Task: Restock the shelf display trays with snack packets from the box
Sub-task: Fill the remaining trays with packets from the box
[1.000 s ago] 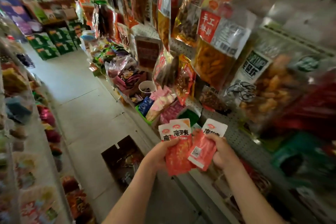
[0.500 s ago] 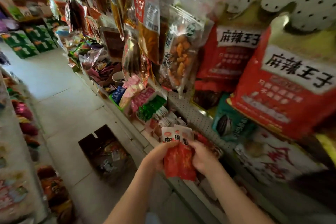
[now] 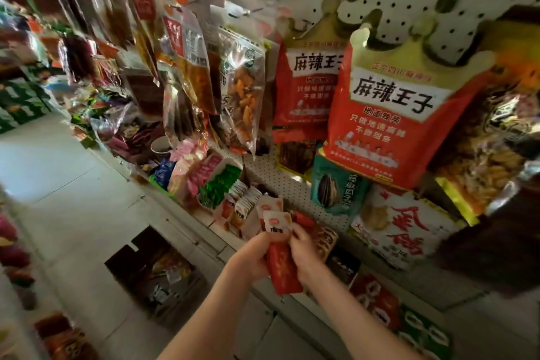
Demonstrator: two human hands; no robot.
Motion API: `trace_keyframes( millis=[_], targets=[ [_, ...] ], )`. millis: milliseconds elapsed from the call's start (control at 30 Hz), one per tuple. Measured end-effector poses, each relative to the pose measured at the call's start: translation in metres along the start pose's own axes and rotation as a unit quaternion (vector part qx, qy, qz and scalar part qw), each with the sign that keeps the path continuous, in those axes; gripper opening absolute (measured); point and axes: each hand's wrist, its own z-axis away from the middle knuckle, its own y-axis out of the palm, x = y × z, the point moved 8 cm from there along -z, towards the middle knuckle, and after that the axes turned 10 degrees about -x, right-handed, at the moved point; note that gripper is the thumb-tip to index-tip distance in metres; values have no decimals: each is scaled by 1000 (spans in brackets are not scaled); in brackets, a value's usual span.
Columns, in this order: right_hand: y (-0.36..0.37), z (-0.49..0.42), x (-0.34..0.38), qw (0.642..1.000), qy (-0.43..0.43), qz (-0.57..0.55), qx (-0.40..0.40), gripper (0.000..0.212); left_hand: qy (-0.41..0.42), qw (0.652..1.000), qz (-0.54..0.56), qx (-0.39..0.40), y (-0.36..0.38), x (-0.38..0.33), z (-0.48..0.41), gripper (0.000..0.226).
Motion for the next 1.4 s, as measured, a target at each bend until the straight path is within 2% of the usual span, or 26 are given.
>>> trace_keyframes(
  millis=[67,133,167,267,333,467,600,700,800,867,967,1000,1067,1133,1233,1333,1400],
  targets=[
    [-10,-6,12,990,-64,124,-14,44,-11,1000,-22,-1,-8,2,-3,43],
    [-15,-6,29,986,-102,129,0,56,-32,997,-67,17,-14,7,-5,67],
    [-15,-5,34,989,-104,105,20,55,-49,994,-90,38,-14,12,-1,70],
    [-10,-1,41,984,-105,115,87,36,-93,986,-100,95,-7,24,12,44],
    [-9,-2,41,981,-111,133,90,18,-91,989,-81,88,-7,26,12,41],
    [2,-2,43,976,-113,152,108,22,-90,993,2,82,-12,23,15,39],
    [13,-12,44,963,-152,200,98,22,-90,990,27,108,-13,22,15,59],
    [18,-17,42,959,-154,218,97,31,-70,993,36,87,-12,12,14,46],
    [19,-27,33,960,-112,233,104,34,-47,998,10,45,-11,6,14,28],
    [16,-32,27,961,-70,242,112,35,-34,999,-1,32,-11,6,6,27],
    [13,-34,26,966,-43,221,124,35,-33,998,9,49,-7,8,1,67],
    [13,-34,27,971,-39,198,130,34,-39,997,21,60,-5,9,1,72],
    [16,-33,33,980,-33,132,147,34,-38,996,54,65,0,8,3,54],
    [20,-30,37,983,-31,90,157,33,-19,997,76,27,-2,1,6,39],
    [19,-23,31,986,-7,79,145,29,20,992,123,-26,-11,-17,3,33],
    [19,-18,8,981,88,56,162,41,58,973,221,-37,-16,-41,1,23],
    [29,-12,-4,971,145,-42,186,46,94,956,276,-24,-15,-55,-1,19]
  ],
)
